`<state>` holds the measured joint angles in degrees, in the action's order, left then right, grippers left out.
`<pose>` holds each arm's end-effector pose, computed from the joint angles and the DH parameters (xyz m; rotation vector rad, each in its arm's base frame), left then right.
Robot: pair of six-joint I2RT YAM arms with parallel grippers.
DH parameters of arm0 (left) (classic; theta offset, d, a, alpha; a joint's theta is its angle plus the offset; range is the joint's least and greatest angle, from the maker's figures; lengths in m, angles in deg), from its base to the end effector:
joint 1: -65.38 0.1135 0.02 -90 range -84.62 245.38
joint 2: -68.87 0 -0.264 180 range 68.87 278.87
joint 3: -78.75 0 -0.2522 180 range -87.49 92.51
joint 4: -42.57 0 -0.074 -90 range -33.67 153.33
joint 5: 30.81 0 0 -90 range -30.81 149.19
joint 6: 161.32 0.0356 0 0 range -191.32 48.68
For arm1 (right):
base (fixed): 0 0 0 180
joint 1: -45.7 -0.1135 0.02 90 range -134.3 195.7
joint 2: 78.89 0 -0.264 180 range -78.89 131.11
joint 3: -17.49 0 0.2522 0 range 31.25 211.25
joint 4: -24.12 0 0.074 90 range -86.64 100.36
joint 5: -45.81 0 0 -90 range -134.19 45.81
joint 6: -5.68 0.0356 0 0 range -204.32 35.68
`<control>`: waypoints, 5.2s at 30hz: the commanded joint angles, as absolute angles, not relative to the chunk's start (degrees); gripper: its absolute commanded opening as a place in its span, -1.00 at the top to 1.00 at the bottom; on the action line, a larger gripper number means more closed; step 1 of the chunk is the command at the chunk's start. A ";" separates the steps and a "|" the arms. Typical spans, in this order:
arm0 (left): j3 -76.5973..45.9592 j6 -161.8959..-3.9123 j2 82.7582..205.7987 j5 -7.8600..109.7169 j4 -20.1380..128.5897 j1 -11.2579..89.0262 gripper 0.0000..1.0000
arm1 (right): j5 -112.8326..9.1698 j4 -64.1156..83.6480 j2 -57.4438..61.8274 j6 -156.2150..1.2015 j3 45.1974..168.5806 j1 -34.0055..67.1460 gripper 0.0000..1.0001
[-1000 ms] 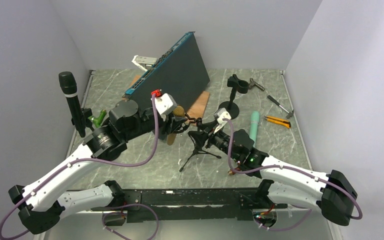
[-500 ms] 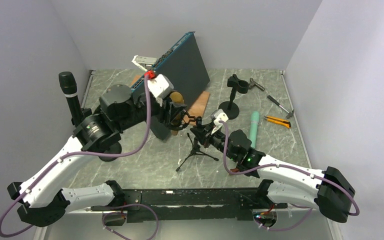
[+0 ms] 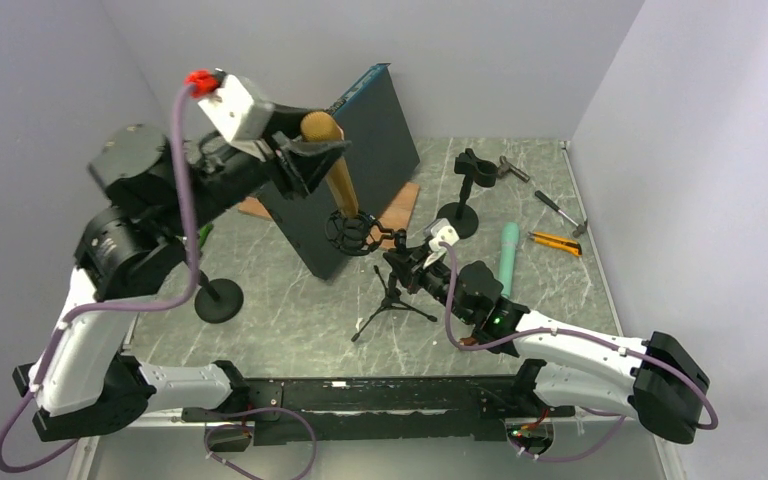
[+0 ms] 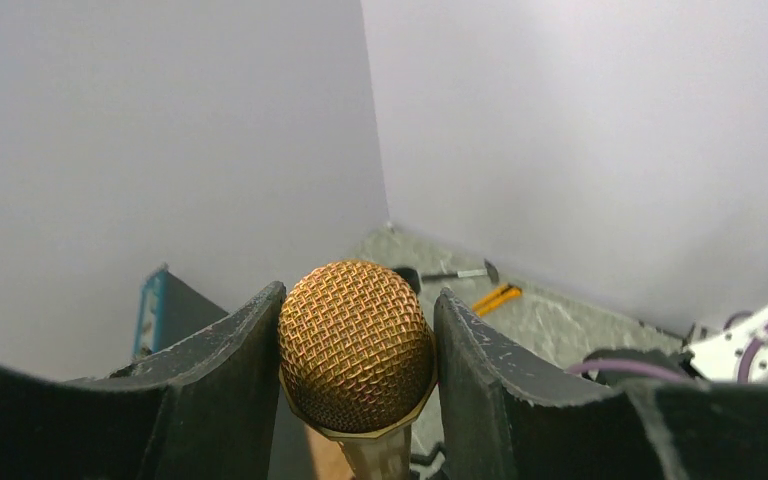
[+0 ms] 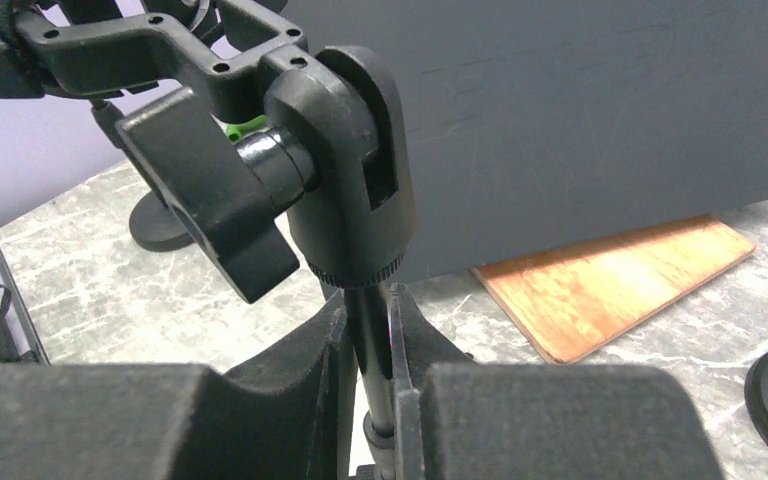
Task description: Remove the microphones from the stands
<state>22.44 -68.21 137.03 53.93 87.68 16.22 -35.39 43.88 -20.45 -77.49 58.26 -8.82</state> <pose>0.1101 -0.1324 0.5863 0.6992 1.2463 -0.7304 0.1386 0.1851 0.2659 -0.5220 1.4920 0.7294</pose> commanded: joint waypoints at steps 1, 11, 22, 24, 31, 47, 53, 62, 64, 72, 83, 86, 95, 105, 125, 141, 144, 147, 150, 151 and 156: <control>31.12 -67.24 137.13 57.78 87.19 16.06 1.00 | -33.40 42.42 -18.81 -76.08 57.08 -9.02 1.00; 20.20 -66.64 126.94 68.26 86.42 16.03 1.00 | -24.09 42.92 -23.62 -75.29 54.55 -9.06 1.00; -13.52 -81.11 114.54 82.78 90.66 16.35 1.00 | -17.92 39.33 -35.09 -80.02 51.63 -9.03 1.00; -18.40 -85.02 114.32 80.31 89.53 16.62 1.00 | -18.74 40.10 -37.21 -80.56 49.98 -9.00 1.00; -27.88 -88.08 123.94 76.83 87.19 19.55 1.00 | -20.02 39.74 -39.14 -80.38 48.80 -9.02 1.00; -30.65 -91.46 147.63 69.06 74.87 21.24 1.00 | -23.63 40.52 -40.83 -80.11 47.02 -9.04 1.00; -29.26 -91.33 155.09 70.78 72.72 21.38 1.00 | -25.60 40.65 -40.59 -79.86 46.75 -9.04 1.00; -30.07 -91.00 156.55 70.43 71.62 21.41 0.55 | -27.06 42.05 -37.75 -79.68 46.91 -9.06 1.00; -31.01 -90.95 155.39 70.11 71.12 21.39 0.25 | -26.89 42.09 -37.75 -79.61 46.80 -9.04 1.00; -35.70 -90.46 147.14 67.02 67.67 21.41 -0.19 | -27.02 41.58 -37.55 -78.58 46.87 -9.05 1.00; -37.20 -90.52 141.51 66.87 69.14 21.41 -0.21 | -27.46 39.54 -36.07 -76.76 48.72 -9.03 1.00; -39.05 -90.81 138.17 66.41 68.73 21.42 -0.19 | -25.69 38.16 -36.34 -76.09 49.17 -9.05 1.00; -41.47 -91.82 120.96 69.88 73.47 21.43 -0.24 | -23.06 35.00 -34.54 -75.94 50.67 -9.00 1.00; -37.23 -90.73 107.79 69.97 77.76 21.44 -0.24 | -26.37 33.98 -27.57 -75.53 54.81 -9.81 0.87; -24.70 -91.10 111.32 48.57 73.09 21.51 -0.99 | -30.65 18.21 -29.28 -68.57 59.35 -11.12 -0.37; -25.51 -90.80 111.90 46.87 74.69 21.50 -0.99 | -28.05 -4.74 -53.30 -58.79 60.34 -11.08 -0.90; -25.65 -90.84 113.02 46.09 74.90 21.44 -0.99 | -24.22 -4.61 -54.82 -55.02 58.54 -10.80 -0.87; -24.98 -90.96 114.09 45.60 76.06 21.51 -0.99 | -24.80 -3.47 -53.30 -50.34 59.02 -8.92 -0.83; -25.16 -91.05 113.90 46.00 76.53 21.53 -0.99 | -28.47 -6.15 -48.99 -45.85 62.96 -3.63 -0.80; -25.40 -91.14 113.64 46.27 76.59 21.48 -0.99 | -31.96 -7.36 -47.25 -44.25 64.08 -0.39 -0.80; -26.62 -92.05 112.54 46.63 76.70 21.52 -0.99 | -50.55 -4.59 -44.39 -33.93 62.84 16.46 -0.74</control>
